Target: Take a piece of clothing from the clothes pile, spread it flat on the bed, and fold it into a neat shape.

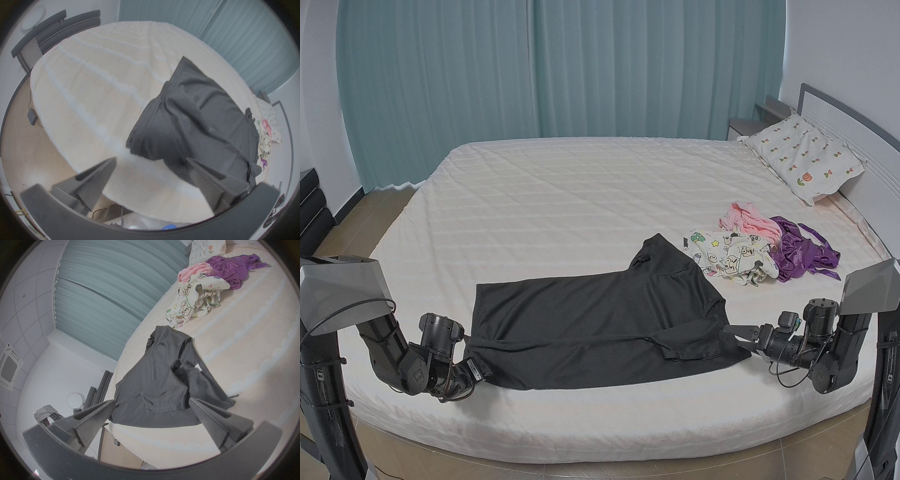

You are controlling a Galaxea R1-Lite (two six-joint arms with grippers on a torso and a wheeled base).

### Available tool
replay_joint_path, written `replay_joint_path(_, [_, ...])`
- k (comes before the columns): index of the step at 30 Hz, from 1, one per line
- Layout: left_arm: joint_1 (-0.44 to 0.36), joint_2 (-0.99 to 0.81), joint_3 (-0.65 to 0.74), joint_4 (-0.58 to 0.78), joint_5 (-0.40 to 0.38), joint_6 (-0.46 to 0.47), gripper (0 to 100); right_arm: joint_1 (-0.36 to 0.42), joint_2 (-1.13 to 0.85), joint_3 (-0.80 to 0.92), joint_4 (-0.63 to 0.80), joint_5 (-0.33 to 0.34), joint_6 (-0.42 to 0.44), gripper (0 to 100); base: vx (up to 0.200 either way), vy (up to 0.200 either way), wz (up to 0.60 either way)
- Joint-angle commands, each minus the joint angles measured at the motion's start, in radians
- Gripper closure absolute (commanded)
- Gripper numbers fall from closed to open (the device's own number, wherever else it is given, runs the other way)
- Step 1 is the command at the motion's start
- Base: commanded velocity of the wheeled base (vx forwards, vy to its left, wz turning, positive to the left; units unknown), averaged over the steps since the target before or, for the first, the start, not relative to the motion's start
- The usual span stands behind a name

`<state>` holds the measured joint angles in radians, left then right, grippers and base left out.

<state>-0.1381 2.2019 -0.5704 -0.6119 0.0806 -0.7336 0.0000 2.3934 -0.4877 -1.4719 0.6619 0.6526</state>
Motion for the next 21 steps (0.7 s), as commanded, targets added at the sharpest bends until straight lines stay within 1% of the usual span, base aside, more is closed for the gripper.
replay_joint_path(1, [-0.002,0.038,0.007,-0.055,0.013,0.000,100,0.000,0.012,0.014,-0.025,0.001,0.001,0,0.000,0.000,0.00])
replay_joint_path(3, [-0.002,0.038,0.017,-0.057,0.014,0.002,100,0.000,0.013,0.014,-0.025,0.001,0.001,0,0.000,0.000,0.00])
replay_joint_path(8, [-0.002,0.030,0.027,-0.058,0.053,0.003,100,0.000,0.015,0.014,-0.025,0.001,0.001,0,0.000,0.000,0.00])
replay_joint_path(18, [-0.003,0.018,0.046,-0.052,0.057,0.010,100,0.000,0.016,0.020,-0.025,-0.001,0.001,0,0.000,0.000,0.00])
replay_joint_path(21, [-0.003,0.010,0.064,-0.051,0.062,0.039,100,0.000,0.015,0.021,-0.027,-0.001,0.001,0,0.000,0.000,0.00])
